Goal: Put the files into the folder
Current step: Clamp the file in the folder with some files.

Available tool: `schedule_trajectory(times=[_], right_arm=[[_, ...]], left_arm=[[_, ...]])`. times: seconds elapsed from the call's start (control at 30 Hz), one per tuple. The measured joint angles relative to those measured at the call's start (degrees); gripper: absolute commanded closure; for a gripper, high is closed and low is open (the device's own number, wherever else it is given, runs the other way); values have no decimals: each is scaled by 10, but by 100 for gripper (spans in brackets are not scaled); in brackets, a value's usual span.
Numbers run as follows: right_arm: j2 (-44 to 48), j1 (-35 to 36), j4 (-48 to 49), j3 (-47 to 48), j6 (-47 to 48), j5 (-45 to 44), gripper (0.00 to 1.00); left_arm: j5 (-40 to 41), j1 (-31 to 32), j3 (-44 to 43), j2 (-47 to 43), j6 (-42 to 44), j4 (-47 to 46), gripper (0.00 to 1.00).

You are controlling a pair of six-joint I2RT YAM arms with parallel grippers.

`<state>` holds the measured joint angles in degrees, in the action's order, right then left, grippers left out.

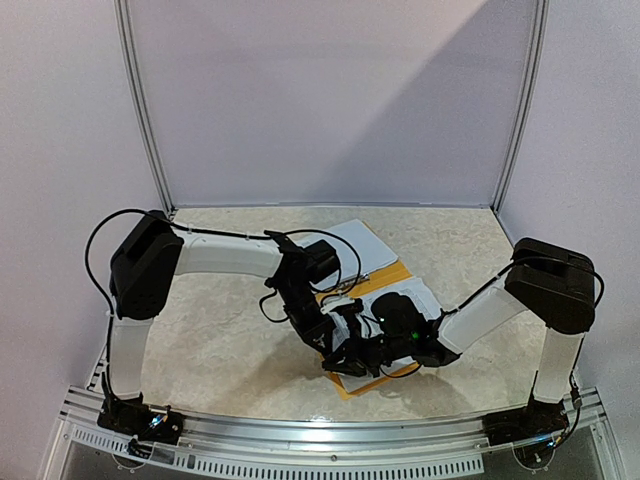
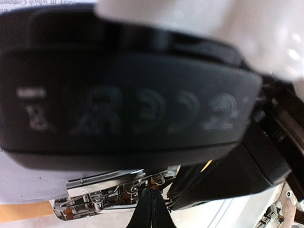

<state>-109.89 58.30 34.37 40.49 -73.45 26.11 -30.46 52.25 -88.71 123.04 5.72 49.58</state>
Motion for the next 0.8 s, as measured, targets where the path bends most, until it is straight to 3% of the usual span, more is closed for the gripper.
schedule_trajectory(times=[0.8], right_arm=[[2, 0, -5, -1, 0, -2, 95]], left_arm=[[-10, -2, 6, -7, 3, 12, 98]])
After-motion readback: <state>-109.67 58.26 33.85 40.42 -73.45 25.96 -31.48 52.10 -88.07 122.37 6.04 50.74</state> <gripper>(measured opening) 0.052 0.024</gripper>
